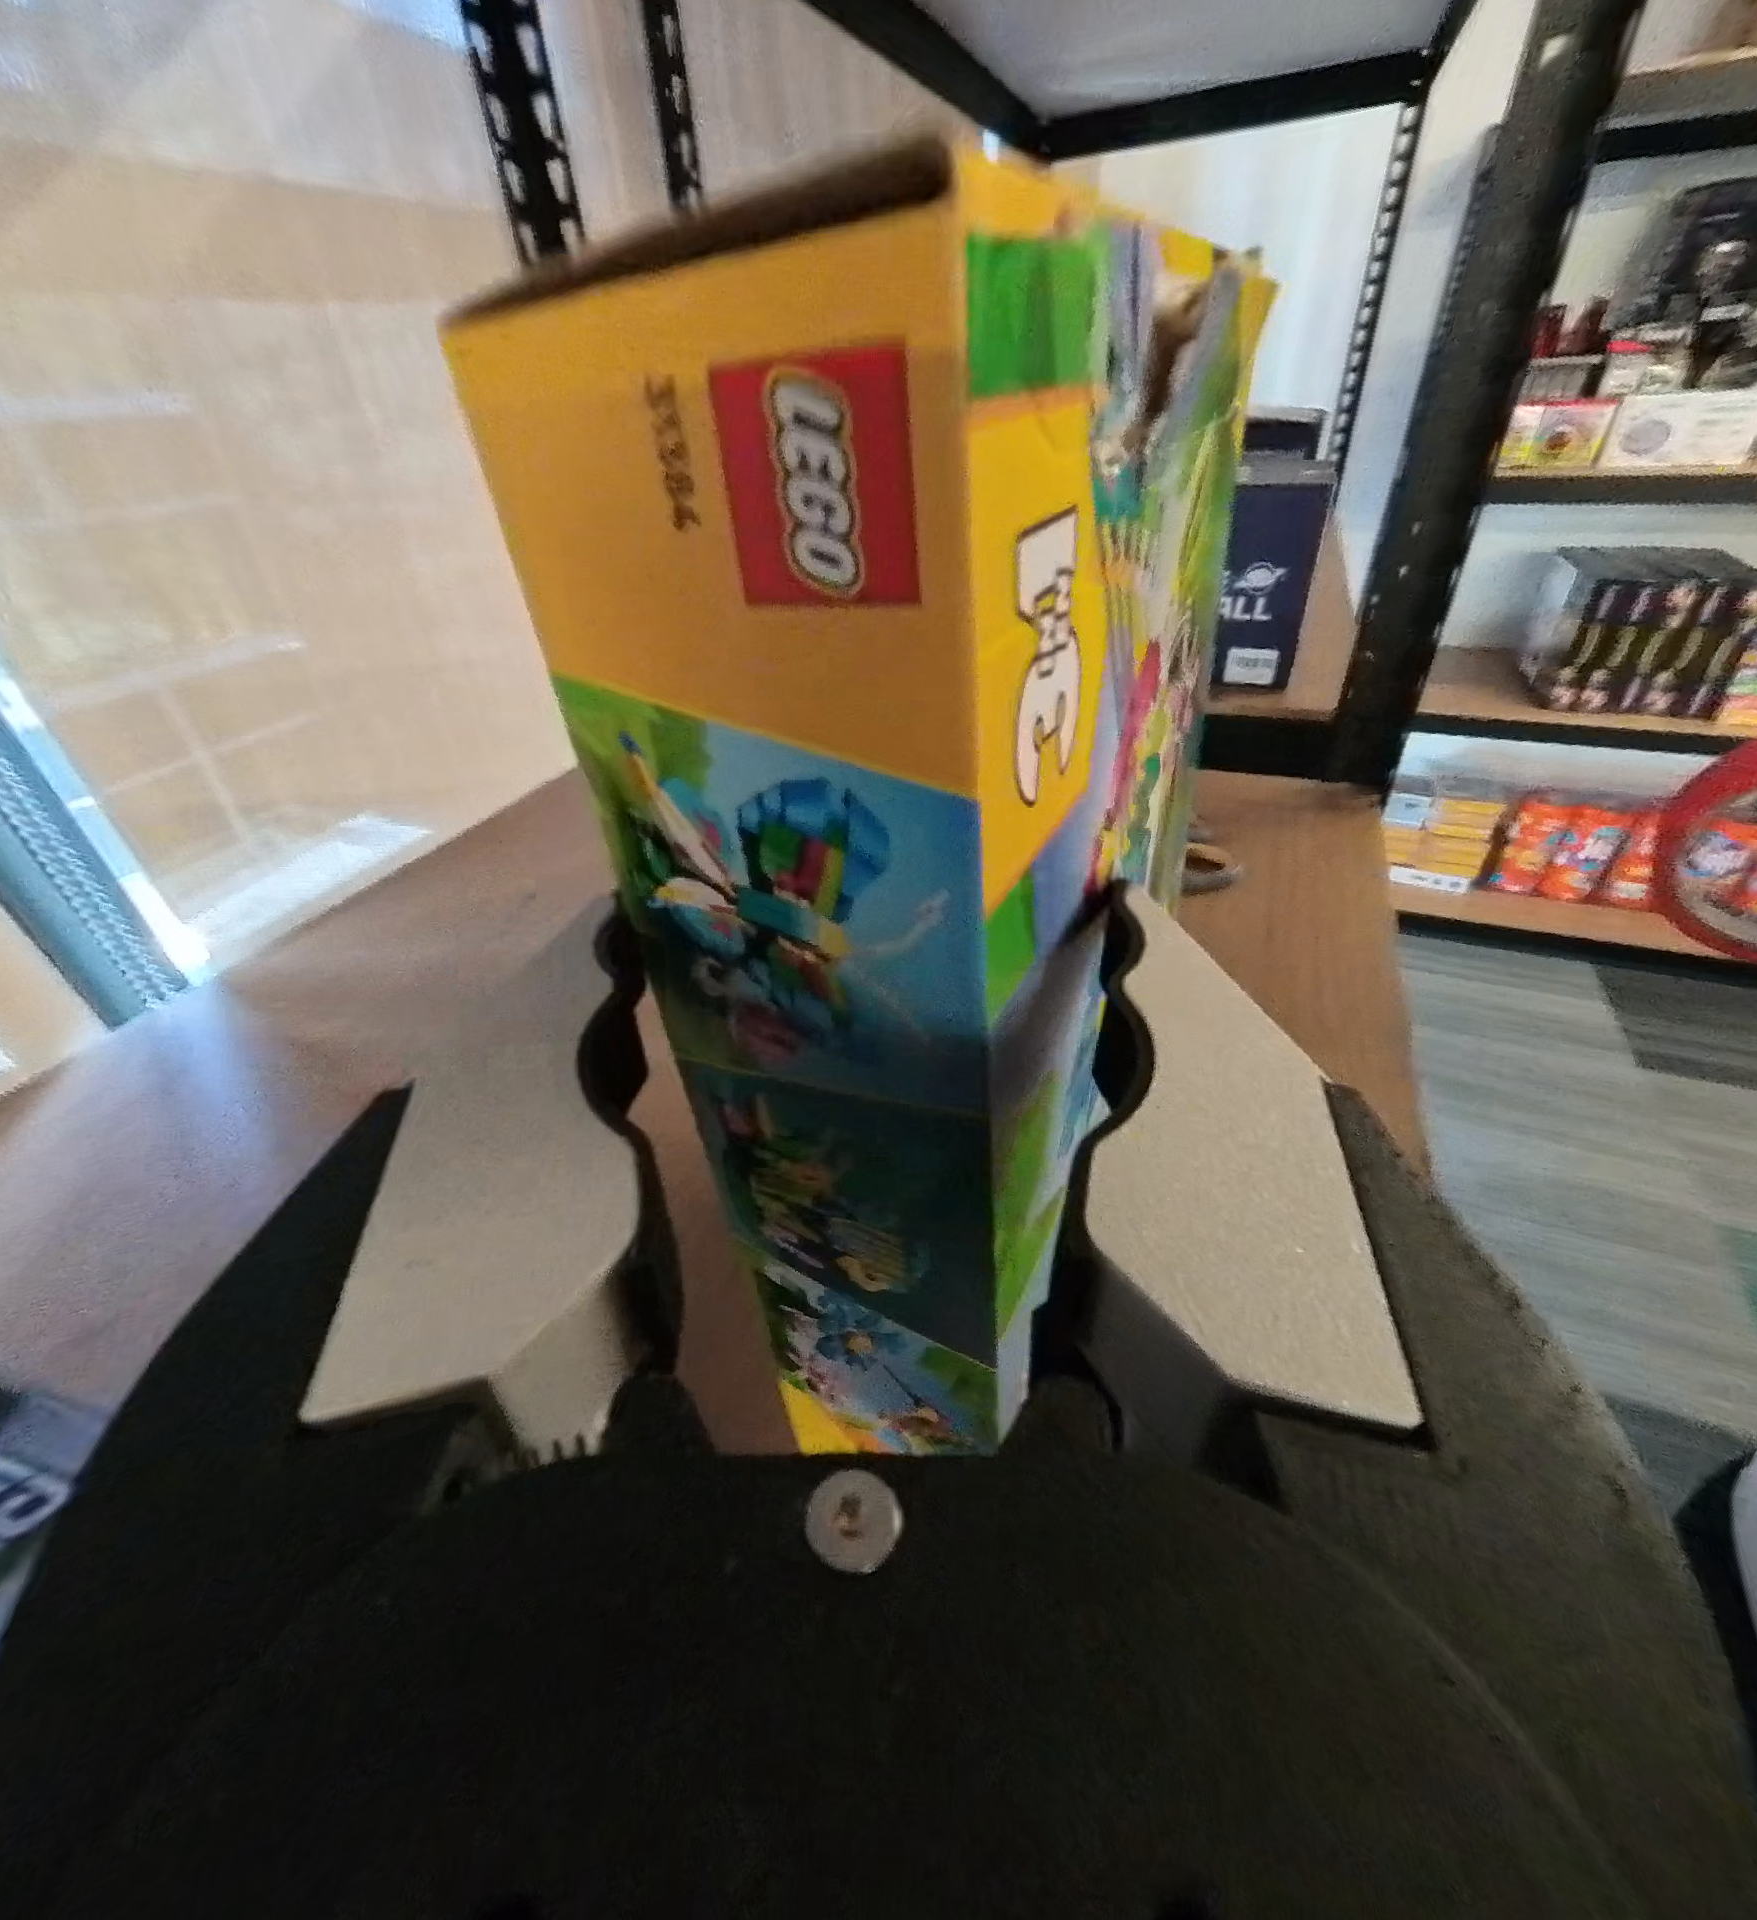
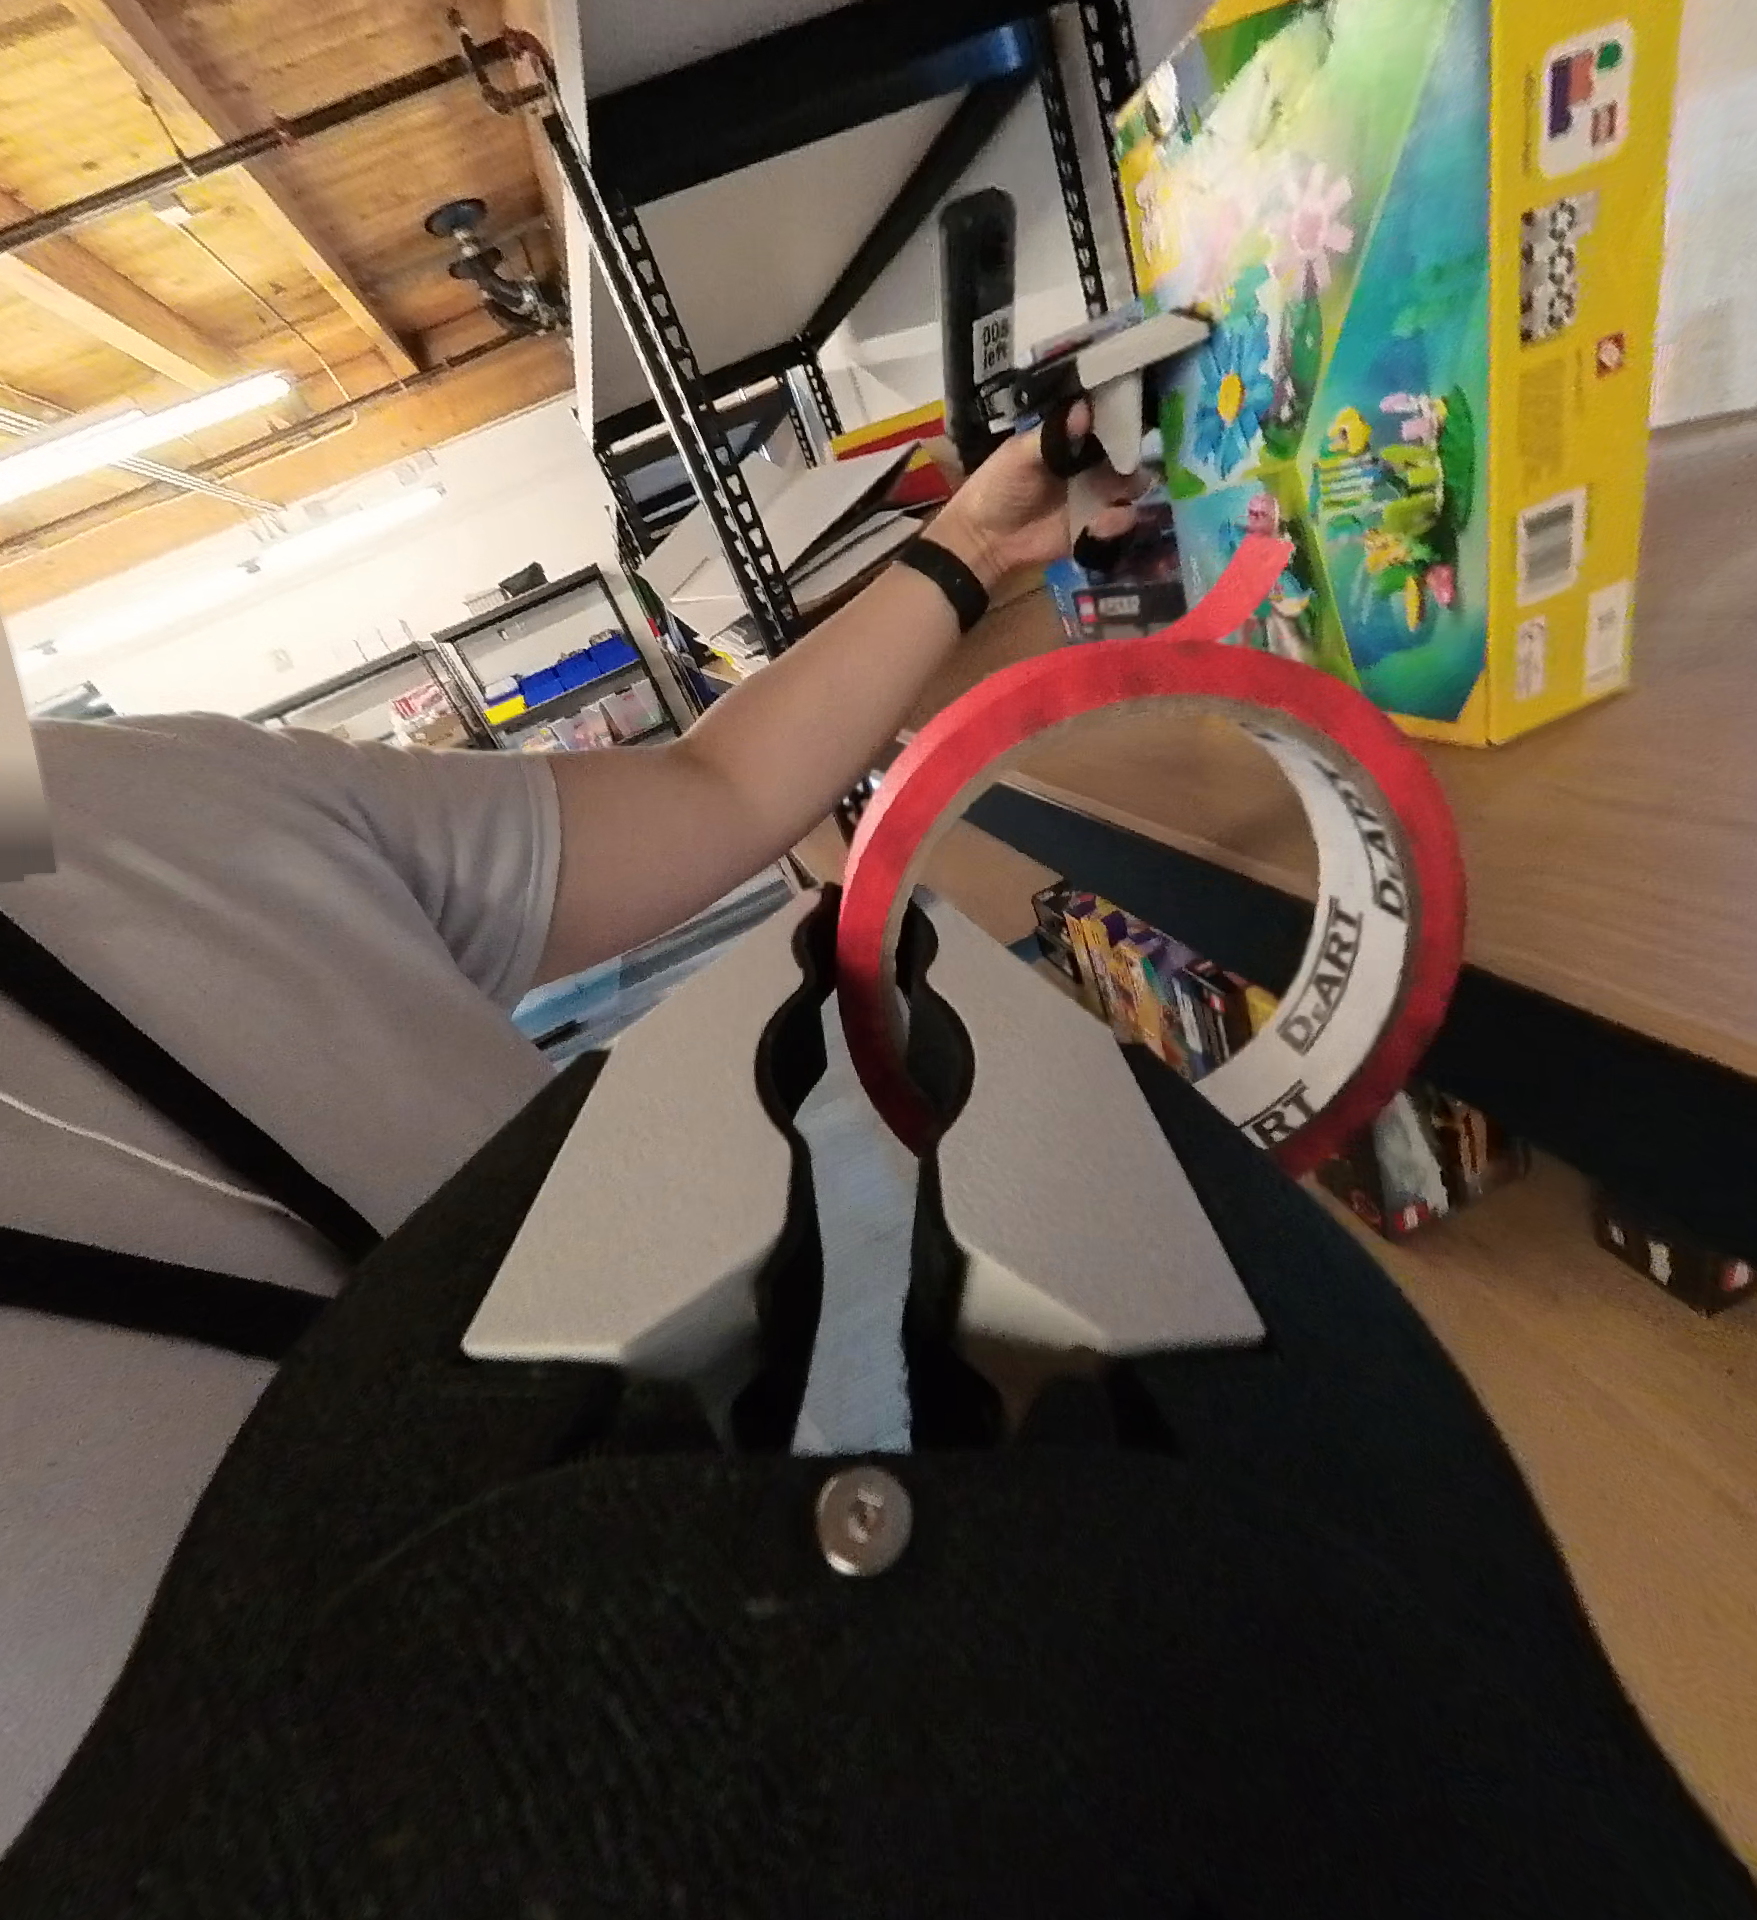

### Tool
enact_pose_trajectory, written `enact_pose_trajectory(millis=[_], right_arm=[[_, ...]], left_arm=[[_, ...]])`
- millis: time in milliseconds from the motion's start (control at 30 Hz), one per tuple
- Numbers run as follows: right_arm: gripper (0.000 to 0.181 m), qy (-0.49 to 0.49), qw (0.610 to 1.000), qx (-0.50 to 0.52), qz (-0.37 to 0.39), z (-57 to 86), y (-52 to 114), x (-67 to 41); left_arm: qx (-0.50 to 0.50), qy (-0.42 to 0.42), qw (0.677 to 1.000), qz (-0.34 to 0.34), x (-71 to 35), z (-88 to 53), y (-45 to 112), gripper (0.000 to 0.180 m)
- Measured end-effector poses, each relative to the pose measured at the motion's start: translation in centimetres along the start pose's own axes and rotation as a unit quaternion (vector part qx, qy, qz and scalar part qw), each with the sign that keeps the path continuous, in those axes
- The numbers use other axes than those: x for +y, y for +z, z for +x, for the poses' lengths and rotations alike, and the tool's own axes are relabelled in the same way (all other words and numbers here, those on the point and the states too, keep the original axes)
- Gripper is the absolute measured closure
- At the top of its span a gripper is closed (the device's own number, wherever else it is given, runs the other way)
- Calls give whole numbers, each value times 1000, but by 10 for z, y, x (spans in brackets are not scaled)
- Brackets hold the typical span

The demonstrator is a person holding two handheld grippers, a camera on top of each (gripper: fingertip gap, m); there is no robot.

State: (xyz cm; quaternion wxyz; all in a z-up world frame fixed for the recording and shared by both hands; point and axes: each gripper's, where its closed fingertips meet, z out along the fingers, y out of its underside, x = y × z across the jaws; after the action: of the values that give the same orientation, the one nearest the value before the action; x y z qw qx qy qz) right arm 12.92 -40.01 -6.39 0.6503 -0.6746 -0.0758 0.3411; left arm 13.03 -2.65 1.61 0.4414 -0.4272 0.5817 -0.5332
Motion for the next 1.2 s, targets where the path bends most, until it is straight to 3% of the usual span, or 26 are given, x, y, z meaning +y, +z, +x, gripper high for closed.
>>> enact_pose_trajectory(millis=[133, 300, 467, 567, 767, 1067, 1200], right_arm=[[174, 10, 1000, 9, -5, 11, -7, 7], [174, 28, 1000, 4, -12, 27, -8, 12], [174, 53, 999, -11, -10, 42, 2, 9], [174, 50, 998, -32, -12, 42, 15, 4], [174, 22, 998, -55, -38, 31, 34, 12], [174, 35, 999, -36, -20, 33, 4, 20], [174, 60, 998, -32, 4, 37, -12, 21]], left_arm=[[-38, -8, 999, 12, 0, 8, 0, 97], [-188, -8, 981, 37, -4, 32, -9, 99], [-407, 7, 912, 51, -6, 53, -10, 98], [-466, 2, 883, 57, -9, 65, 2, 99], [-475, -51, 877, 54, -7, 73, 34, 99], [-402, 24, 913, 63, -5, 95, 34, 99], [-374, 17, 926, 41, 1, 92, 38, 93]])
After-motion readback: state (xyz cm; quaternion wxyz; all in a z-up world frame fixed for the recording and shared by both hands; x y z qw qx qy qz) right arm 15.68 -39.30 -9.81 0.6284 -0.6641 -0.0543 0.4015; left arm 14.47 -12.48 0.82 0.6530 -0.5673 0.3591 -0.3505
